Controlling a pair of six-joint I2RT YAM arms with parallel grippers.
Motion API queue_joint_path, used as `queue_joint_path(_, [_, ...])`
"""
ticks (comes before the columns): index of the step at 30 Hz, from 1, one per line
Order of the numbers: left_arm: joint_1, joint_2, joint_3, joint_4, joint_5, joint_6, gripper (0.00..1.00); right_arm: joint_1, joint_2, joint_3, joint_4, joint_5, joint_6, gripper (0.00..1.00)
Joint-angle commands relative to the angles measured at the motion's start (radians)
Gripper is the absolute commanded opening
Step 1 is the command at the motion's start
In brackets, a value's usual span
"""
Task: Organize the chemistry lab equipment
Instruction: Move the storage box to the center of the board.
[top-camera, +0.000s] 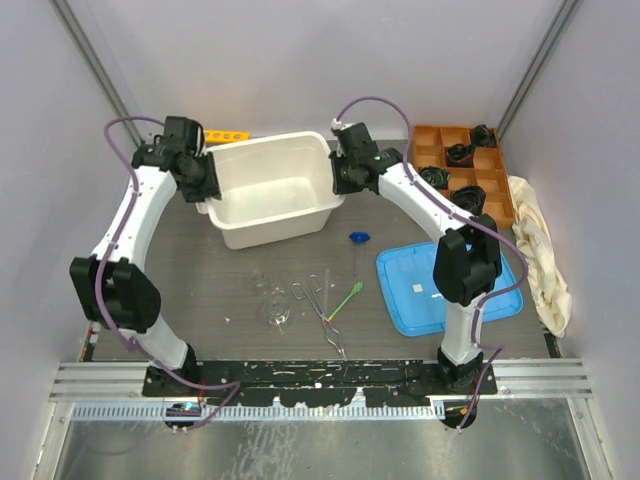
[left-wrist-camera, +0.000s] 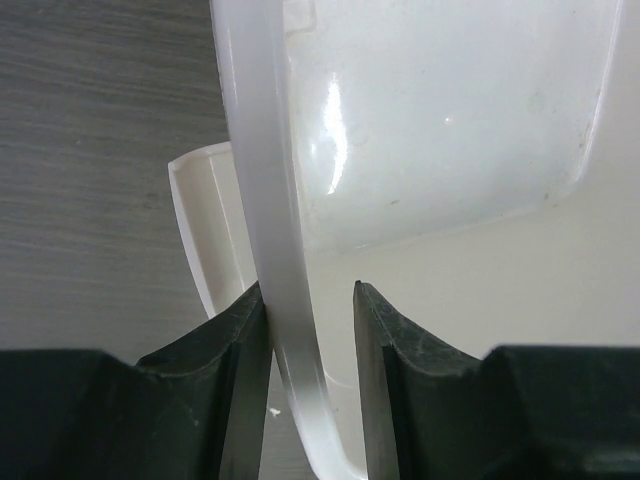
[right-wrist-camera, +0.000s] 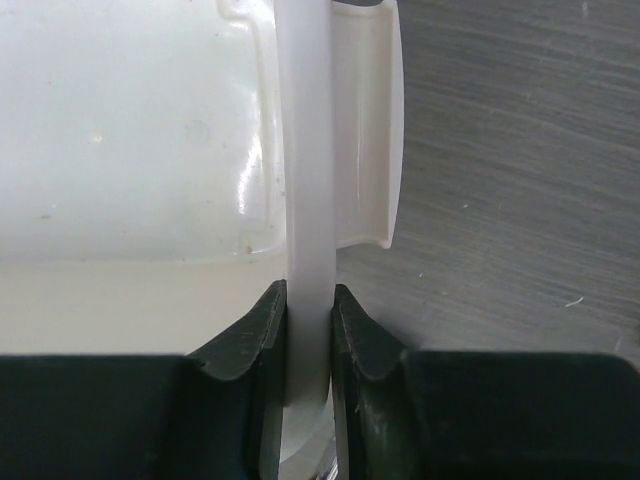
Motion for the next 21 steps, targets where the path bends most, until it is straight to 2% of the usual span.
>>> queue_joint_path(1, [-0.035,-0.129,-0.045,0.048,0.079,0.003,0.37,0.126,-0.092,-0.054,0.022,-0.137,-0.005,0.08])
queue_joint_path(6, [-0.035,-0.218,-0.156,0.063,0.03,0.001,0.38,0.167,-0.135,-0.108,0.046,-0.127,0.009,0.08])
queue_joint_path(12, [-0.017,-0.274,-0.217,0.093,-0.049,0.017,0.38,0.2,-0.118,-0.076,0.055,-0.132,0.011,0.08])
queue_joint_path(21, [0.051,-0.259,-0.174,0.126,-0.044,0.053,0.37,0.246,-0.044,0.08,0.037,-0.112,-0.019,0.04])
